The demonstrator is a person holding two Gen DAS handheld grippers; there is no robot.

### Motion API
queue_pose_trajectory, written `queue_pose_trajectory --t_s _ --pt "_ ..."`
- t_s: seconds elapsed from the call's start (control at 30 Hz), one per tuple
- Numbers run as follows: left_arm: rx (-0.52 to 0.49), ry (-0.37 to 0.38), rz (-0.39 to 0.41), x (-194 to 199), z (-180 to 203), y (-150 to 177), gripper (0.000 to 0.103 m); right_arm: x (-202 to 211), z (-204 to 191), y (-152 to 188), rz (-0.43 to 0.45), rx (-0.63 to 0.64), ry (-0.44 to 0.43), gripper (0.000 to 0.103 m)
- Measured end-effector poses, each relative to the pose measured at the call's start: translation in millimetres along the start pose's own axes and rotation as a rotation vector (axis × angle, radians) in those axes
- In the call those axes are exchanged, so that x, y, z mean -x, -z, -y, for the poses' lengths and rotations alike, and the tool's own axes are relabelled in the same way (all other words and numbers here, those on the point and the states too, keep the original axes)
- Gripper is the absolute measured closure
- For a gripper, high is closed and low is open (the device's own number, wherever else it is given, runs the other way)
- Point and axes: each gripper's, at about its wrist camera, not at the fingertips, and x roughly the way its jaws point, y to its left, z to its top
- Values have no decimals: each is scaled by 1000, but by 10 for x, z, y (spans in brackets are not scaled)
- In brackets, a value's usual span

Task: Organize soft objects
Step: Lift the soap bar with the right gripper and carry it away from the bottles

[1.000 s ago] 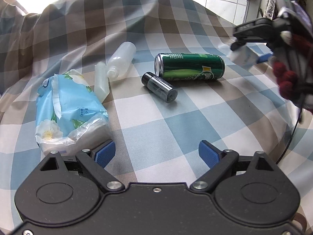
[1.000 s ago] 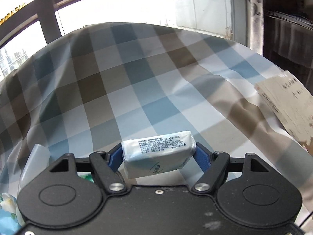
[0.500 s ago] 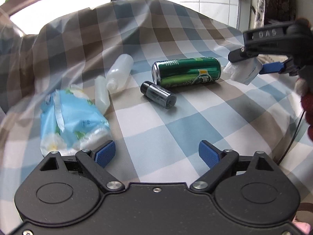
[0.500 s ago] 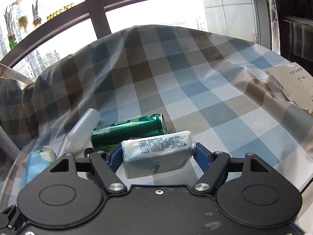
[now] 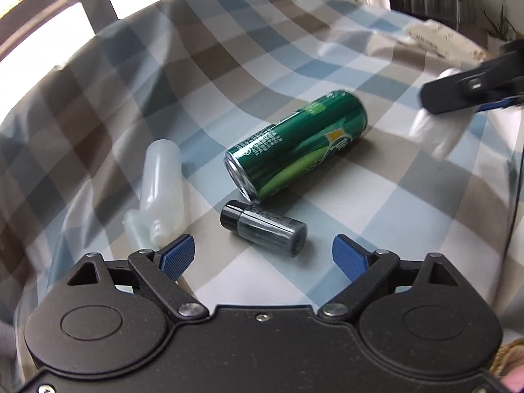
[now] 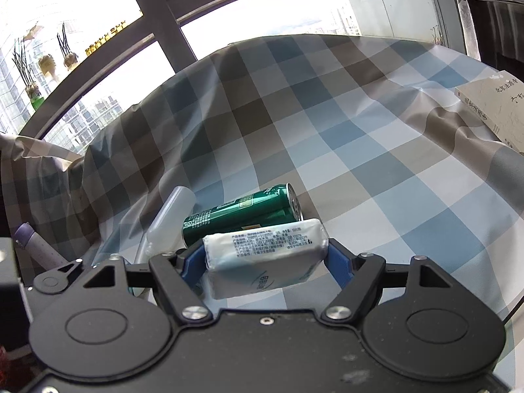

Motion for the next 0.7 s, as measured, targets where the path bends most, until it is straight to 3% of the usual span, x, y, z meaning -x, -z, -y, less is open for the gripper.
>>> queue_pose_trajectory --t_s 0.3,0.6,0.7 --pt "-158 101 -19 -257 -38 -30 14 -69 61 -12 -43 -47 -19 28" --pt "-164 273 -85 -418 -247 -173 14 -96 54 -10 -61 -45 -21 28" --pt "-114 362 -120 -488 -347 -212 27 -107 60 -20 -65 -49 -22 28"
